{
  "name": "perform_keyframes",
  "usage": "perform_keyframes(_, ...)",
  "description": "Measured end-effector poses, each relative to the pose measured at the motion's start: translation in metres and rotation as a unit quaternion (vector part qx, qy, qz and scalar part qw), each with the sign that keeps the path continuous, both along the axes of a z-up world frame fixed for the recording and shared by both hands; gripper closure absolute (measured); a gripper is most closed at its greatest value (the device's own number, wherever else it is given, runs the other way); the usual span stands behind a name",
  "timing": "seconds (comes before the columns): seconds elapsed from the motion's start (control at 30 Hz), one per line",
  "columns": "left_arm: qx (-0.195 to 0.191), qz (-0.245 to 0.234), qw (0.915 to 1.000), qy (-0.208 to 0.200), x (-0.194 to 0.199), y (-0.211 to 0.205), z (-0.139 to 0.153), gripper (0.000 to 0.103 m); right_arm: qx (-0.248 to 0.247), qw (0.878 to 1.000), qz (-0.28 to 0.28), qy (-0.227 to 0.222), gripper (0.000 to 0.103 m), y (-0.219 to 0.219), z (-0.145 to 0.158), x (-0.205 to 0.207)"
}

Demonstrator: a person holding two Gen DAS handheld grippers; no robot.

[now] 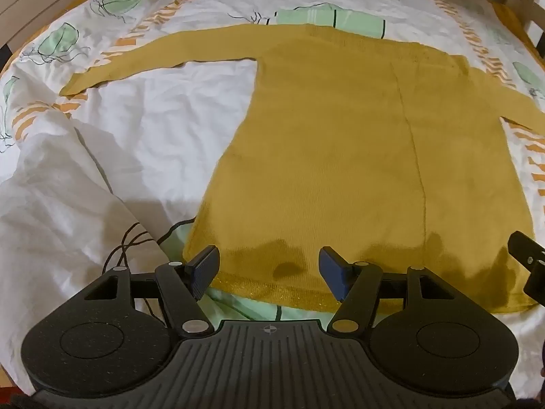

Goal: Fold small clothes
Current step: 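Move the right tool over the sweater toward one sleeve cuff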

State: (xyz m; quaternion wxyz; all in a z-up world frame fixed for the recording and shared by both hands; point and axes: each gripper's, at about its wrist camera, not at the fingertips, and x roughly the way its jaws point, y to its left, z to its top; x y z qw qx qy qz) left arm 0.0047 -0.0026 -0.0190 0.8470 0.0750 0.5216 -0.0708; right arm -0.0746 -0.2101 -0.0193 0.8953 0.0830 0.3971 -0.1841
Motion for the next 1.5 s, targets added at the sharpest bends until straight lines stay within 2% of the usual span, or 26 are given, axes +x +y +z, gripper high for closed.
perform_keyframes(0.53,0.001,0.007,0.9992,0.039,0.020,-0.006,-0.010,0.040,0.018,1.000,-0.002,0.019,0.002,-0.006,-0.010,0.017)
perform_keyframes(0.8,0.001,0.007,0.9989,0.047,0.035,-0.014,-0.011,0.040,0.022,1.000,-0.003,0.016,0.002,-0.015,-0.011,0.033)
perform_keyframes(0.93,-0.010,0.010,0.9991,0.040,0.047,-0.018,-0.007,0.040,0.021,1.000,-0.005,0.007,0.002,-0.022,-0.009,0.041)
perform_keyframes(1.1,-0.051,0.021,0.9983,-0.020,0.061,-0.019,0.014,0.040,0.009,1.000,0.000,-0.012,0.002,-0.035,-0.001,0.053)
perform_keyframes(1.23,-0.071,0.013,0.9924,-0.099,0.075,-0.023,0.035,0.040,-0.014,1.000,-0.005,-0.021,0.002,-0.050,0.008,0.065)
perform_keyframes(1.37,-0.115,-0.006,0.9803,-0.160,0.094,-0.025,0.050,0.040,-0.017,0.999,-0.004,-0.032,0.002,-0.073,0.018,0.080)
perform_keyframes(1.5,-0.184,-0.027,0.9640,-0.190,0.117,-0.022,0.053,0.040,0.012,0.999,-0.008,-0.032,0.002,-0.104,0.019,0.097)
